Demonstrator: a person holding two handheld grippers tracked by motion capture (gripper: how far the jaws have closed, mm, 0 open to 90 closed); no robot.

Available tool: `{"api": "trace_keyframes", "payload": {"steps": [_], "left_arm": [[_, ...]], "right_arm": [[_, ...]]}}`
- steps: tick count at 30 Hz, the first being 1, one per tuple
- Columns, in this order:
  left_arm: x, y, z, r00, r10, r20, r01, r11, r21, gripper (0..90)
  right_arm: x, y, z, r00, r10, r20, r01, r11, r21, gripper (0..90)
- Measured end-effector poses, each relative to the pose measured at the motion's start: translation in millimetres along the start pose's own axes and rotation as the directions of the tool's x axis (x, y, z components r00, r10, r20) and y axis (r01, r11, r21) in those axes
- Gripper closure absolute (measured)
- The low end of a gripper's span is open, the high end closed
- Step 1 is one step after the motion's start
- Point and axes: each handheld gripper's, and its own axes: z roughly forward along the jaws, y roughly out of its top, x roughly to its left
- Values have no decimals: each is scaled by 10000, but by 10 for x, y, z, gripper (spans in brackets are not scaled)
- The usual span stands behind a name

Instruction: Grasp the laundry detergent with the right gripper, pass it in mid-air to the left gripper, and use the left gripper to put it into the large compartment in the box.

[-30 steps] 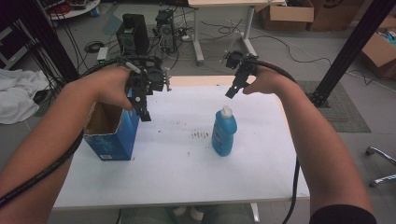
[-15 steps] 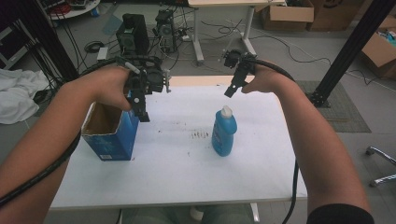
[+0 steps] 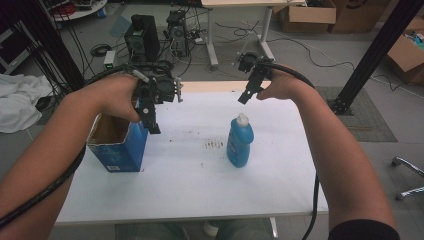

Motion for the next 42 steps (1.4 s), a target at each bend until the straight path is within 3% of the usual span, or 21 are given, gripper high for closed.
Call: {"api": "trace_keyframes", "payload": {"steps": [4,5,6,8,10,13,17,20,22,23,24,28,29,30,32,33,35,36,37,39,42], "left_arm": [[-15,-18,18,10000,-48,41,48,10000,-50,1],[-15,-18,18,10000,-48,41,48,10000,-50,1],[-19,-23,24,10000,-53,53,53,10000,-68,1],[-22,-27,24,10000,-62,54,62,10000,-72,1],[-23,-32,25,10000,-71,49,71,9999,-104,1],[-22,-35,19,10000,-64,-12,64,9998,-181,1],[-34,-34,3,10000,-41,-75,39,9995,-307,1],[-47,-33,5,10000,-26,-87,23,9994,-346,1],[-64,-34,-7,9999,22,-108,-25,9996,-295,1],[-64,-34,-7,9999,22,-108,-25,9996,-295,1],[-73,-44,-7,9999,5,-119,-10,9993,-377,1],[-77,-60,-2,9999,11,-125,-16,9991,-412,1],[-77,-69,8,10000,8,-90,-12,9989,-459,1],[-77,-69,8,10000,8,-90,-12,9989,-459,1],[-74,-72,18,10000,51,-84,-55,9988,-484,1],[-74,-72,18,10000,51,-84,-55,9988,-484,1],[-72,-68,15,9999,87,-83,-91,9987,-493,1],[-68,-65,10,9999,125,-101,-130,9985,-537,1],[-68,-65,10,9999,125,-101,-130,9985,-537,1],[-64,-65,11,9998,151,-118,-158,9978,-639,1],[-55,-67,15,9997,225,-125,-234,9973,-700,1]], "right_arm": [[9,-2,-78,9998,55,-196,-77,9939,-1103,0],[9,-2,-78,9998,55,-196,-77,9939,-1103,0],[5,-20,-131,9987,156,-481,-246,9811,-1920,0],[11,-45,-181,9967,175,-789,-389,9597,-2784,0],[18,-77,-222,9947,235,-999,-585,9297,-3637,0],[21,-134,-264,9917,448,-1208,-987,8670,-4885,0],[20,-228,-301,9838,1041,-1461,-1738,7537,-6338,0],[3,-317,-315,9746,1677,-1485,-2232,6728,-7054,0],[-23,-396,-313,9671,2101,-1435,-2469,6383,-7291,0],[-23,-396,-313,9671,2101,-1435,-2469,6383,-7291,0],[-44,-486,-305,9603,2468,-1298,-2594,6200,-7404,0],[-75,-645,-289,9512,2794,-1307,-2805,6071,-7435,0],[-84,-771,-287,9460,2899,-1451,-2955,5873,-7535,0],[-85,-833,-289,9428,3009,-1433,-3015,5865,-7517,0],[-84,-974,-301,9377,3173,-1412,-3073,5683,-7633,0],[-84,-974,-301,9377,3173,-1412,-3073,5683,-7633,0],[-83,-1122,-315,9299,3389,-1428,-3200,5541,-7685,0],[-72,-1263,-323,9247,3545,-1390,-3265,5501,-7686,0],[-72,-1263,-323,9247,3545,-1390,-3265,5501,-7686,0],[-36,-1475,-341,9166,3763,-1349,-3349,5385,-7732,0],[35,-1680,-357,9135,3866,-1264,-3334,5336,-7773,0]]}}
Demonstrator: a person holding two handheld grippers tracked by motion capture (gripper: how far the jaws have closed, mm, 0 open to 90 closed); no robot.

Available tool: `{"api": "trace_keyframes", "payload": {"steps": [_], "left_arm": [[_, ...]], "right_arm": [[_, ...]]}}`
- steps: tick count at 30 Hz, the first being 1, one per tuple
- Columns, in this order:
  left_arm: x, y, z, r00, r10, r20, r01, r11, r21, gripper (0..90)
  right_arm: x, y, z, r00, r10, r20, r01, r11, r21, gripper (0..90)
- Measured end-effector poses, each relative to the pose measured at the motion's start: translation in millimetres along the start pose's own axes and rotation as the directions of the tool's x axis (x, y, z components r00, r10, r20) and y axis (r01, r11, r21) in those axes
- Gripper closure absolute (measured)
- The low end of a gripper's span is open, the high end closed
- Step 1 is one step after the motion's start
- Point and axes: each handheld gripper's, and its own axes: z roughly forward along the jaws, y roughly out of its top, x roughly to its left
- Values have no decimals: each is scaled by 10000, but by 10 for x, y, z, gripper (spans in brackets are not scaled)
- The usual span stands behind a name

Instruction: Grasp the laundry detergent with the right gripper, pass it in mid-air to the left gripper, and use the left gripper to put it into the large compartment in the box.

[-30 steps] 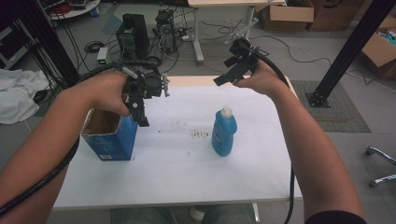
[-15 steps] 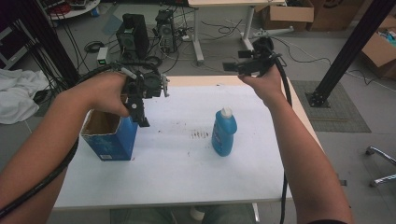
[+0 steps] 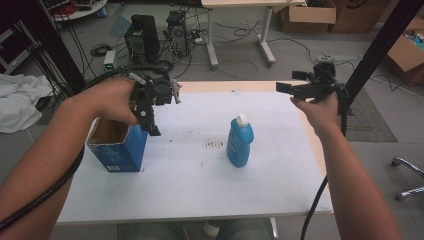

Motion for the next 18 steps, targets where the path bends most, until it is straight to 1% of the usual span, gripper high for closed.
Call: {"api": "trace_keyframes", "payload": {"steps": [3,6,7,8,9,10,11,14,17,18], "left_arm": [[1,-7,4,10000,35,18,-35,10000,-14,1],[-5,-27,12,10000,75,8,-75,9999,-75,1],[-6,-32,8,10000,95,25,-95,9999,-33,1],[-6,-42,11,9999,106,22,-106,9999,-53,1],[-3,-53,10,9999,103,8,-103,9999,-56,1],[-3,-53,10,9999,103,8,-103,9999,-56,1],[-1,-61,11,10000,78,-3,-78,9999,-67,1],[11,-68,9,10000,67,-15,-67,9999,-87,1],[18,-61,-3,10000,54,-27,-54,9999,-140,1],[18,-61,-3,10000,54,-27,-54,9999,-140,1]], "right_arm": [[36,-146,-177,9999,-86,135,86,10000,6,0],[119,-338,-346,9998,-131,131,132,9999,-27,0],[119,-338,-346,9998,-131,131,132,9999,-27,0],[157,-411,-400,9999,-117,81,117,9999,-52,0],[243,-569,-500,9999,-84,79,85,9999,-121,0],[243,-569,-500,9999,-84,79,85,9999,-121,0],[345,-758,-593,10000,-15,-12,14,9998,-197,0],[477,-987,-645,10000,13,-21,-13,9999,-110,0],[624,-1201,-619,10000,-50,-60,51,9999,149,0],[624,-1201,-619,10000,-50,-60,51,9999,149,0]]}}
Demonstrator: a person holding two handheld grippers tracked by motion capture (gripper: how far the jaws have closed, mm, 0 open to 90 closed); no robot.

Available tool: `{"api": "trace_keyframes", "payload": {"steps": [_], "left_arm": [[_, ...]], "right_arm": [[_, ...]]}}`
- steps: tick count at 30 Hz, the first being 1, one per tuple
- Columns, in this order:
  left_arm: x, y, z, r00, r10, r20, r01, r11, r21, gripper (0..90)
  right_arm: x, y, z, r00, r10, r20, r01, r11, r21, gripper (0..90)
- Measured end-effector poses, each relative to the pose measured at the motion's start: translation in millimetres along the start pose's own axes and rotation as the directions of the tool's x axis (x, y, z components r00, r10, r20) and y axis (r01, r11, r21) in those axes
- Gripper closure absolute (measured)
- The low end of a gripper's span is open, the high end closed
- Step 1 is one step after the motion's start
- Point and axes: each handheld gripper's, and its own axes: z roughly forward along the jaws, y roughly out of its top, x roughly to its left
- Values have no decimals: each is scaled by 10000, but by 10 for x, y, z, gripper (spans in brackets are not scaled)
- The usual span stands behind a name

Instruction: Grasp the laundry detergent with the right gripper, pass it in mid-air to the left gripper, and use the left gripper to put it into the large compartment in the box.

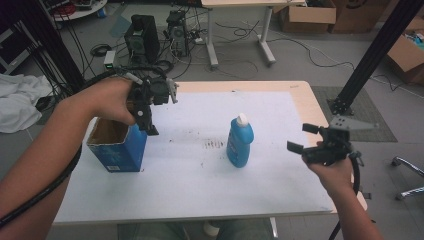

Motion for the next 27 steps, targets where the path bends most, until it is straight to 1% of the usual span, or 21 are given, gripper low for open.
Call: {"api": "trace_keyframes", "payload": {"steps": [1,2,3,4,5,6,8,9,10,11,13,14,15,18,19,21,22,24,25,26,27], "left_arm": [[1,3,2,10000,26,-15,-26,10000,-4,1],[6,7,6,10000,16,-19,-16,10000,16,1],[6,7,6,10000,16,-19,-16,10000,16,1],[7,9,10,10000,-8,-17,8,10000,11,1],[9,11,13,10000,4,-8,-4,10000,13,1],[10,20,4,10000,56,-47,-55,10000,67,1],[6,21,5,10000,38,-26,-38,10000,-20,1],[1,25,0,10000,41,-37,-41,10000,-13,1],[-3,27,-1,10000,29,-52,-29,10000,-50,1],[-5,28,-2,10000,33,-48,-33,10000,-51,1],[-12,30,-1,10000,32,-44,-32,10000,-86,1],[-12,30,-1,10000,32,-44,-32,10000,-86,1],[-19,28,5,10000,16,-47,-17,10000,-76,1],[-22,21,13,10000,0,-31,-1,9999,-124,1],[-22,21,13,10000,0,-31,-1,9999,-124,1],[-22,18,20,10000,-6,-21,6,9999,-124,1],[-24,20,20,10000,-14,-19,14,10000,-91,1],[-25,21,19,10000,13,-18,-13,10000,-91,1],[-32,23,10,10000,1,-43,-1,9999,-124,1],[-34,26,3,10000,16,-49,-17,9999,-104,1],[-35,30,-2,10000,46,-49,-47,9999,-115,1]], "right_arm": [[109,-113,50,9998,-177,-44,178,9997,188,0],[158,-160,83,9997,-228,-120,232,9993,300,0],[158,-160,83,9997,-228,-120,232,9993,300,0],[247,-236,155,9992,-379,-137,386,9981,491,0],[285,-267,195,9989,-414,-226,426,9975,559,0],[322,-296,237,9986,-495,-191,505,9968,618,0],[383,-353,335,9980,-568,-295,586,9960,671,0],[383,-353,335,9980,-568,-295,586,9960,671,0],[414,-381,392,9977,-649,-211,663,9950,746,0],[453,-436,515,9976,-622,-308,646,9943,849,0],[490,-484,638,9983,-553,-202,568,9947,853,0],[490,-484,638,9983,-553,-202,568,9947,853,0],[525,-524,766,9985,-553,-62,556,9944,900,0],[560,-584,943,9988,-403,274,376,9949,934,0],[560,-584,943,9988,-403,274,376,9949,934,0],[581,-622,1047,9984,-274,503,229,9959,873,0],[594,-659,1135,9970,-93,762,33,9969,788,0],[597,-689,1205,9956,98,928,-158,9978,639,0],[601,-698,1234,9946,154,1030,-218,9979,615,0],[609,-705,1256,9917,119,1276,-194,9982,575,0],[611,-707,1281,9911,104,1326,-177,9983,547,0]]}}
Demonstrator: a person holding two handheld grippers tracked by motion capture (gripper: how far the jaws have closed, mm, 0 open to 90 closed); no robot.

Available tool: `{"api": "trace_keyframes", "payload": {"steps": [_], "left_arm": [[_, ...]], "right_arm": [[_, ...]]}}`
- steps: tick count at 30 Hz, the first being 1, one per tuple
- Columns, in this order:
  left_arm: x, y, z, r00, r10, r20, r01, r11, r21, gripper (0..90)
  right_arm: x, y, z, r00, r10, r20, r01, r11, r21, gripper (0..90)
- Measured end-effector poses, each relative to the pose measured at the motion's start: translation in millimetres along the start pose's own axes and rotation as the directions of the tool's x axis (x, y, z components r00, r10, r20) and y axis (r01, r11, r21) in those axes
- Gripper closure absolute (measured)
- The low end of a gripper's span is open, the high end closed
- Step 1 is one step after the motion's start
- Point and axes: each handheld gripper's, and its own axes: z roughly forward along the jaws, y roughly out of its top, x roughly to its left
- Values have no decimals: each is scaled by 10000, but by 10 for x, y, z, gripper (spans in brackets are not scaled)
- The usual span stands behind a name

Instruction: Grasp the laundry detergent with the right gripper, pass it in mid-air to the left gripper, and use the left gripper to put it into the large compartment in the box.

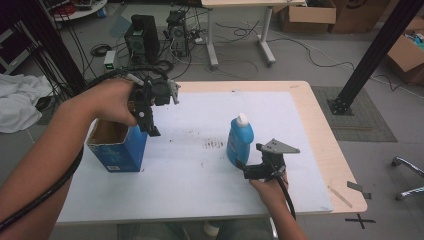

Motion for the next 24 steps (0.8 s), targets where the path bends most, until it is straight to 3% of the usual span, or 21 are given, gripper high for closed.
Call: {"api": "trace_keyframes", "payload": {"steps": [8,24], "left_arm": [[-13,21,-21,9999,21,-101,-22,10000,-81,1],[-24,80,-24,9999,134,-103,-134,9999,-23,1]], "right_arm": [[54,-2,132,9981,-41,622,53,9998,-190,0],[67,-19,275,9962,258,831,-212,9982,-562,0]]}}
